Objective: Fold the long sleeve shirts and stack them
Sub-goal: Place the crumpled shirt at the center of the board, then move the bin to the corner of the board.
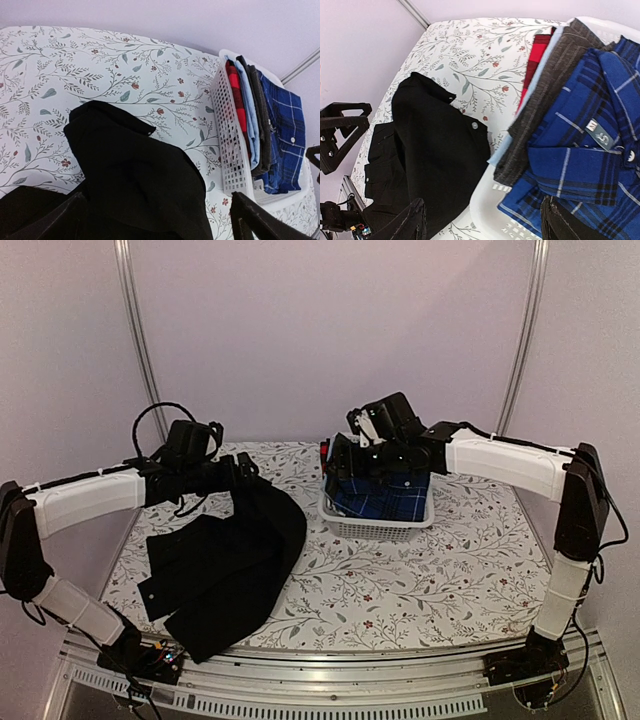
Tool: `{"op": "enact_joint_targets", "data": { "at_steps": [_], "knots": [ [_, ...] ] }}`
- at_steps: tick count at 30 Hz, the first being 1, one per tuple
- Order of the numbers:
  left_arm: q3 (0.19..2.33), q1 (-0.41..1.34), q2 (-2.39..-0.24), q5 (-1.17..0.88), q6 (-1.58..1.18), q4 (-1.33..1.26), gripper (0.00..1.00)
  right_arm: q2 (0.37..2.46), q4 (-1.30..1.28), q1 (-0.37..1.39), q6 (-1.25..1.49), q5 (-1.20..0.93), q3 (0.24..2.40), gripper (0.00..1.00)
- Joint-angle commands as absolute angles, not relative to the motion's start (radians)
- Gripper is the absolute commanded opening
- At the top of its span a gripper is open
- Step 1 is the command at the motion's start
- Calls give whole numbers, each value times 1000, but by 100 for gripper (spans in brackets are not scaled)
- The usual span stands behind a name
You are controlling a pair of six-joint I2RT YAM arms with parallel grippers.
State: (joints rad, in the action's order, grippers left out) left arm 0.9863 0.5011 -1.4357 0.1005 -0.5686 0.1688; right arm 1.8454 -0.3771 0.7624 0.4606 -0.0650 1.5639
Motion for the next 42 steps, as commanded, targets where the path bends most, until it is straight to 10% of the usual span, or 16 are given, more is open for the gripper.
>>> {"op": "enact_joint_targets", "data": {
  "at_steps": [1, 42],
  "knots": [
    [1026, 494, -1382, 131, -545, 214, 100, 1919, -372, 795, 469, -105, 1639, 77],
    [1022, 495, -1301, 98, -556, 253, 100, 2306, -387, 853, 595, -160, 1865, 78]
  ]
}}
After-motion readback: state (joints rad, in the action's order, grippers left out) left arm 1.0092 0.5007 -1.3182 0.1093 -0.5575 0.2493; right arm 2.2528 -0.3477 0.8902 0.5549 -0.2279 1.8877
